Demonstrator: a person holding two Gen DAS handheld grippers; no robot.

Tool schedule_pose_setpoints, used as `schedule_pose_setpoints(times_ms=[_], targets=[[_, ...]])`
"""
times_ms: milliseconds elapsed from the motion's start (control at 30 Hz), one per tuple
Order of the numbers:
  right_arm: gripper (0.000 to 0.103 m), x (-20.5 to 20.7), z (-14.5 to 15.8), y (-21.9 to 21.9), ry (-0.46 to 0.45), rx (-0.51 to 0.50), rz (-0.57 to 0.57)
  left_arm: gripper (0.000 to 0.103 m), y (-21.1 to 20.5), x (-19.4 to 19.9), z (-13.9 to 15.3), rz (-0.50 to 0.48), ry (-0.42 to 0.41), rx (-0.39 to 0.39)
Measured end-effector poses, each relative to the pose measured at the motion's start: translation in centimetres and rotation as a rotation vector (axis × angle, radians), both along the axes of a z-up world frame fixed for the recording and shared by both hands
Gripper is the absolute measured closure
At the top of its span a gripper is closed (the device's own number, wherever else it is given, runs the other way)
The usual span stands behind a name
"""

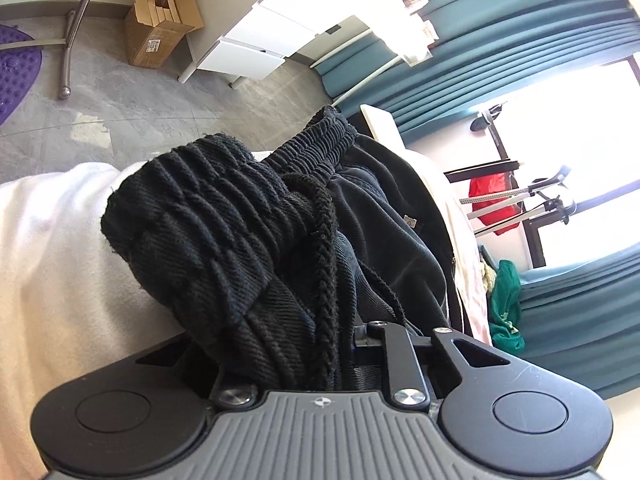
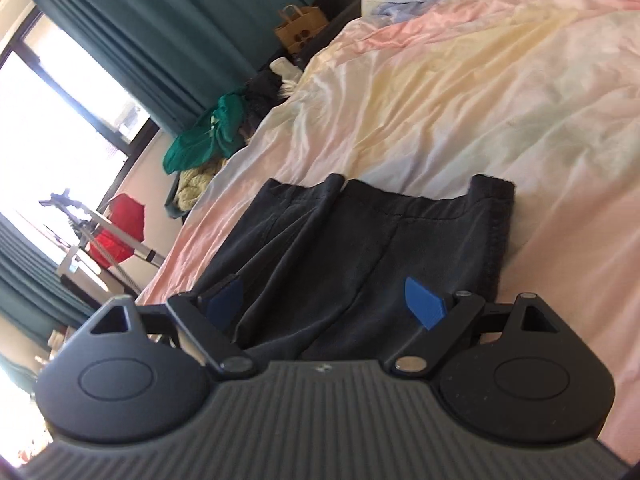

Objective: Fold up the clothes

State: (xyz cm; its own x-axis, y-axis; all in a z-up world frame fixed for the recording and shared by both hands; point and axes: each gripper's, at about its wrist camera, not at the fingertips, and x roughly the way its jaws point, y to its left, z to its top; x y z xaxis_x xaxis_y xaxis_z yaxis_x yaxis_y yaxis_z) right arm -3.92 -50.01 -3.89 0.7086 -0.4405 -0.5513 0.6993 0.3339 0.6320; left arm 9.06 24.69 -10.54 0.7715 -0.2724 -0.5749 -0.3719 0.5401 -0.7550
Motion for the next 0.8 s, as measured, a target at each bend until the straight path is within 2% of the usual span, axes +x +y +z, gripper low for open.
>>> schedule_pose_setpoints(times_ms=[67,200,300,333,367,433,533,600,667,800], targets=[[0.014,-1.9,-0.9,-1.2,0.013,0.012,-0.09,0.091,-0.2,-0.3,0.7,-0.002,-0.037,0.011],[0.013,-6.5,-3.7,-2.5,-0.088,0.123,-0.246,0.092,-0.5,-1.2,2.0,0.001,-0.123,-0.004],[0.012,-7.7,-5.3,-3.1,-0.107,0.145,-0.26,0.092,-0.3,-1.3,1.7,0.007,-0.112,-0.029],[0.016,-7.7,-5.8,-3.3,-0.115,0.152,-0.243,0.092,-0.1,-1.2,1.5,0.01,-0.105,-0.039],[0.026,-7.3,-6.2,-3.6,-0.122,0.161,-0.217,0.092,0.0,-1.2,1.3,0.012,-0.099,-0.049],[0.029,-6.2,-6.7,-3.8,-0.117,0.179,-0.168,0.092,0.3,-1.1,0.9,0.018,-0.085,-0.068],[0.044,-3.7,-6.7,-3.7,-0.057,0.148,-0.08,0.092,0.7,-0.9,0.4,0.026,-0.065,-0.098],[0.072,-2.4,-6.6,-3.6,0.001,0.12,-0.042,0.092,1.0,-0.9,0.0,0.031,-0.052,-0.117],[0.088,-1.7,-7.1,-3.5,0.044,0.136,-0.024,0.091,1.3,-0.8,-0.4,0.035,-0.039,-0.135],[0.093,-2.5,-6.5,-3.1,0.032,0.104,-0.043,0.088,1.5,-0.6,-0.9,0.034,-0.005,-0.163]])
